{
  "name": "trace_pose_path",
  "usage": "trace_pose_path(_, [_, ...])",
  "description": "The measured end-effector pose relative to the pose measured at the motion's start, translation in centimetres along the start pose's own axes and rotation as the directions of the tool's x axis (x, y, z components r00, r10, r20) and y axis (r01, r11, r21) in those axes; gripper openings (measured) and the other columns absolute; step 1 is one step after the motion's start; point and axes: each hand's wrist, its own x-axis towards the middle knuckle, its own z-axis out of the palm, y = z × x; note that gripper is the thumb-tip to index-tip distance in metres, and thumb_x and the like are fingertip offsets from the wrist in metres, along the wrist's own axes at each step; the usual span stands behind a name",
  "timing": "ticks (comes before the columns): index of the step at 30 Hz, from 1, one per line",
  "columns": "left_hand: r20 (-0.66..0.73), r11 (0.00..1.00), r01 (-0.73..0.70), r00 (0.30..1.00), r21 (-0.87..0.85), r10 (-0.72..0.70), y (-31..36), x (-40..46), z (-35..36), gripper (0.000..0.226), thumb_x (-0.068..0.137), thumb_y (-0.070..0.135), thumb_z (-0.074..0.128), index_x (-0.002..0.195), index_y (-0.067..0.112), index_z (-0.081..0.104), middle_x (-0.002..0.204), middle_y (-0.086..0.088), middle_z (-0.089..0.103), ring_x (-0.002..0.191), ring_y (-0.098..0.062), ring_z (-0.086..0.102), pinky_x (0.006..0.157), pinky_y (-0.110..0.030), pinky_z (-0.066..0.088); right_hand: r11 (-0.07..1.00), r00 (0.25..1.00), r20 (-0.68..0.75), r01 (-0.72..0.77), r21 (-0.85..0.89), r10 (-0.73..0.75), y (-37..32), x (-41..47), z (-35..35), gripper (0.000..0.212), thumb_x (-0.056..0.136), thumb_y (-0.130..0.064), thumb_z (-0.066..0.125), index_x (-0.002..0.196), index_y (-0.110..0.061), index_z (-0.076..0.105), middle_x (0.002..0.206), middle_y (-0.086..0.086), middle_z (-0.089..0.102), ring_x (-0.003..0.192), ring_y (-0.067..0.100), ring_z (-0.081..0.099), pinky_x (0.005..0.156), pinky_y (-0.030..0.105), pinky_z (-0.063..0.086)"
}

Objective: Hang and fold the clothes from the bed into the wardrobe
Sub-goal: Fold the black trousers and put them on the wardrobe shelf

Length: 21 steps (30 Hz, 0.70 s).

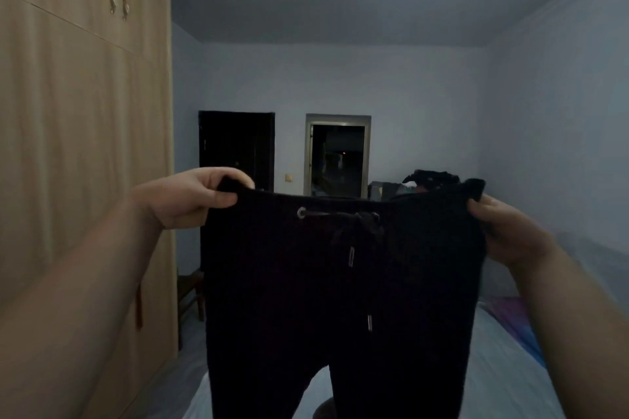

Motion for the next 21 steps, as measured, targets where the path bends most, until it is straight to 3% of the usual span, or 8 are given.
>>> trace_pose_path(2, [0.247,0.990,-0.040,0.966,-0.135,0.072,0.2,0.7,0.1,0.020,0.087,0.000,0.067,0.107,0.002,0.064,0.105,-0.017,0.066,0.096,-0.029,0.068,0.084,-0.039,0.058,0.982,0.992,0.127,-0.008,0.186,-0.016,0.4,0.0,0.4,0.035,0.096,-0.011,0.061,0.128,0.003,0.058,0.124,0.026,0.063,0.114,0.041,0.063,0.093,0.048,0.054])
trace_pose_path(4, [0.346,0.976,-0.056,0.930,-0.210,0.128,0.1,2.5,1.2,0.016,0.091,-0.006,0.059,0.106,-0.001,0.060,0.108,-0.021,0.063,0.101,-0.033,0.064,0.090,-0.042,0.055,0.961,0.970,0.243,-0.056,0.271,-0.012,1.2,1.2,1.7,0.025,0.102,0.001,0.040,0.124,0.009,0.050,0.122,0.031,0.059,0.114,0.046,0.058,0.097,0.052,0.048])
trace_pose_path(6, [0.297,0.979,-0.088,0.945,-0.182,0.140,-0.3,5.0,2.8,0.017,0.085,-0.003,0.068,0.100,0.002,0.063,0.109,-0.020,0.060,0.105,-0.033,0.060,0.094,-0.043,0.052,0.984,0.962,0.273,-0.074,0.160,0.028,2.0,2.8,3.9,0.012,0.097,-0.004,0.054,0.108,0.000,0.055,0.111,0.022,0.059,0.103,0.038,0.060,0.091,0.048,0.049])
trace_pose_path(9, [0.192,0.989,-0.088,0.975,-0.122,0.110,-1.1,8.0,5.4,0.020,0.080,0.003,0.075,0.098,0.006,0.067,0.107,-0.015,0.061,0.101,-0.031,0.059,0.091,-0.040,0.054,0.979,0.938,0.325,-0.166,0.116,0.120,3.7,4.8,7.2,0.019,0.085,-0.008,0.072,0.098,-0.009,0.059,0.104,0.014,0.052,0.091,0.028,0.057,0.084,0.039,0.050])
trace_pose_path(12, [0.124,0.998,-0.050,0.991,-0.048,0.056,-1.8,9.7,8.1,0.022,0.089,-0.005,0.059,0.104,0.008,0.067,0.100,-0.011,0.067,0.092,-0.026,0.067,0.082,-0.036,0.058,0.983,0.971,0.157,-0.176,-0.057,0.183,4.5,5.7,9.5,0.025,0.079,-0.012,0.078,0.101,-0.012,0.065,0.095,0.007,0.064,0.077,0.018,0.065,0.071,0.029,0.055])
trace_pose_path(16, [-0.017,0.997,-0.064,0.998,0.040,0.065,-3.2,11.1,10.3,0.026,0.088,-0.007,0.062,0.111,0.005,0.059,0.104,-0.016,0.062,0.099,-0.033,0.063,0.092,-0.050,0.053,0.972,0.985,-0.023,-0.175,-0.159,0.174,5.5,6.2,10.8,0.028,0.093,0.000,0.053,0.113,-0.018,0.061,0.088,-0.001,0.071,0.067,0.007,0.069,0.056,0.018,0.053])
trace_pose_path(18, [-0.109,0.993,-0.072,0.991,0.098,0.082,-3.9,11.4,10.7,0.021,0.087,-0.004,0.065,0.106,0.005,0.062,0.101,-0.015,0.065,0.099,-0.033,0.067,0.096,-0.051,0.054,0.975,0.987,-0.086,-0.146,-0.165,0.133,6.4,6.0,10.6,0.026,0.096,0.002,0.047,0.109,-0.016,0.060,0.089,0.002,0.066,0.065,0.006,0.069,0.056,0.018,0.052])
trace_pose_path(21, [-0.167,0.990,-0.086,0.980,0.109,0.104,-4.6,11.5,10.9,0.020,0.087,-0.003,0.066,0.105,0.005,0.066,0.109,-0.016,0.069,0.105,-0.033,0.068,0.095,-0.052,0.054,0.935,0.987,-0.148,-0.115,-0.336,0.068,6.9,6.3,10.4,0.019,0.097,-0.002,0.051,0.105,-0.017,0.059,0.095,0.002,0.062,0.071,0.002,0.068,0.063,0.016,0.052])
